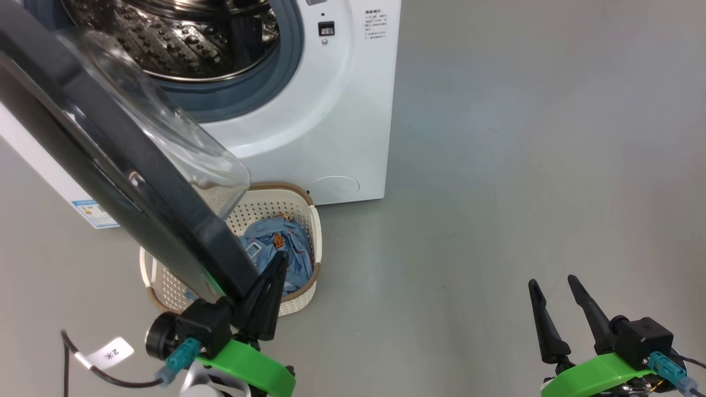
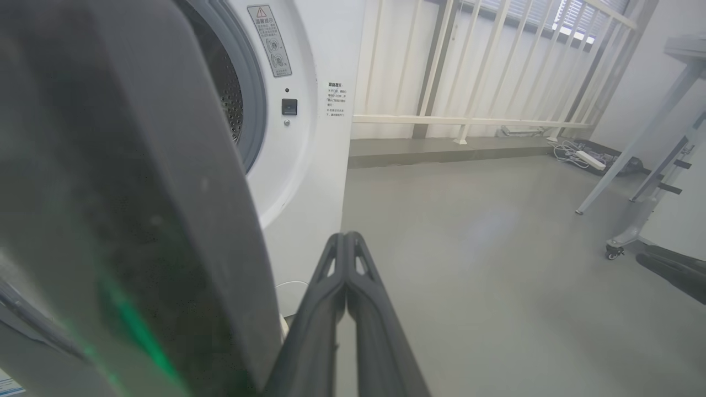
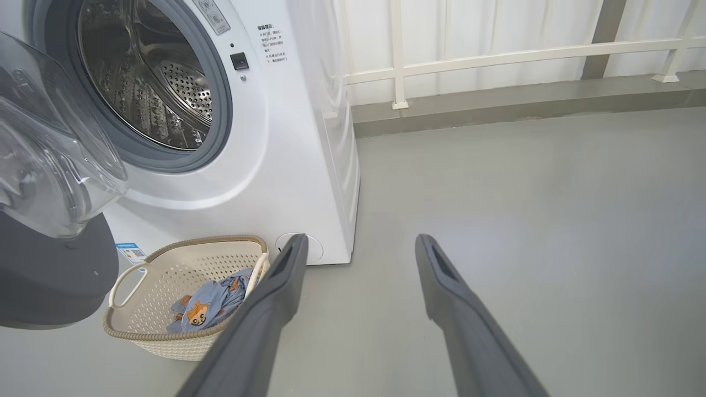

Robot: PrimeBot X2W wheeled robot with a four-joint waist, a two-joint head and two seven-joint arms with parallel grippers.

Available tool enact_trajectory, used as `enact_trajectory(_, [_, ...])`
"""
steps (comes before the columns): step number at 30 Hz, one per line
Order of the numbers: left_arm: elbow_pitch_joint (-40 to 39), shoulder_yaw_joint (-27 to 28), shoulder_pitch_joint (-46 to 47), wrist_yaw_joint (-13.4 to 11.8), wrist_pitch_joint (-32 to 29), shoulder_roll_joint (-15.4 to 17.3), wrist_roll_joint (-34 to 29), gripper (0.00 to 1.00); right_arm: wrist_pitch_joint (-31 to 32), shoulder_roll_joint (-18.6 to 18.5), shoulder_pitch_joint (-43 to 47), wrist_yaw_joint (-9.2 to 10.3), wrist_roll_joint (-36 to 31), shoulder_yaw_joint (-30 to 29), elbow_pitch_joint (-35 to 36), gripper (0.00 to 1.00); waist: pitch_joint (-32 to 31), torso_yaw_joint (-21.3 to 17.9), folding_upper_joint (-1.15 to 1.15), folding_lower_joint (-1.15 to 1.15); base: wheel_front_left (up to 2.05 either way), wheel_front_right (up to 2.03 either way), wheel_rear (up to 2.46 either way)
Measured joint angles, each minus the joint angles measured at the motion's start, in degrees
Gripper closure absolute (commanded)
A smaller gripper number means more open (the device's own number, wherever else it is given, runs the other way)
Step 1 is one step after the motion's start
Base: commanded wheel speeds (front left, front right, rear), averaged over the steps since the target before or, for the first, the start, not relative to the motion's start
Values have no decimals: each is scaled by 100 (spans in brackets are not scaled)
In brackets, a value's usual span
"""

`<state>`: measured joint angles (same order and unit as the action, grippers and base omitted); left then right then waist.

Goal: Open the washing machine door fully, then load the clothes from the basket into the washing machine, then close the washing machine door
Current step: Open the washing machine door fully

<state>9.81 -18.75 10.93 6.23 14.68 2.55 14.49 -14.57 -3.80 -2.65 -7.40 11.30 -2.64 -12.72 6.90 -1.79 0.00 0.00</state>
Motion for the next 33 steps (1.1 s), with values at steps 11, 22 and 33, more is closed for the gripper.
enact_trajectory(11, [13, -32, 121, -5, 0, -1, 0, 100, 0, 5, 0, 0, 102, 25, -40, 0, 2, -49, 0, 0, 0, 0, 0])
enact_trajectory(22, [14, 67, 121, -74, 0, -4, -1, 100, 0, 8, 1, 0, 140, -21, -53, 0, 55, -22, 0, 0, 0, 0, 0])
enact_trajectory(33, [-52, 87, 72, -163, 0, -46, 0, 100, 0, 16, 1, 0, 140, 2, -71, 0, 22, 368, 0, 0, 0, 0, 0])
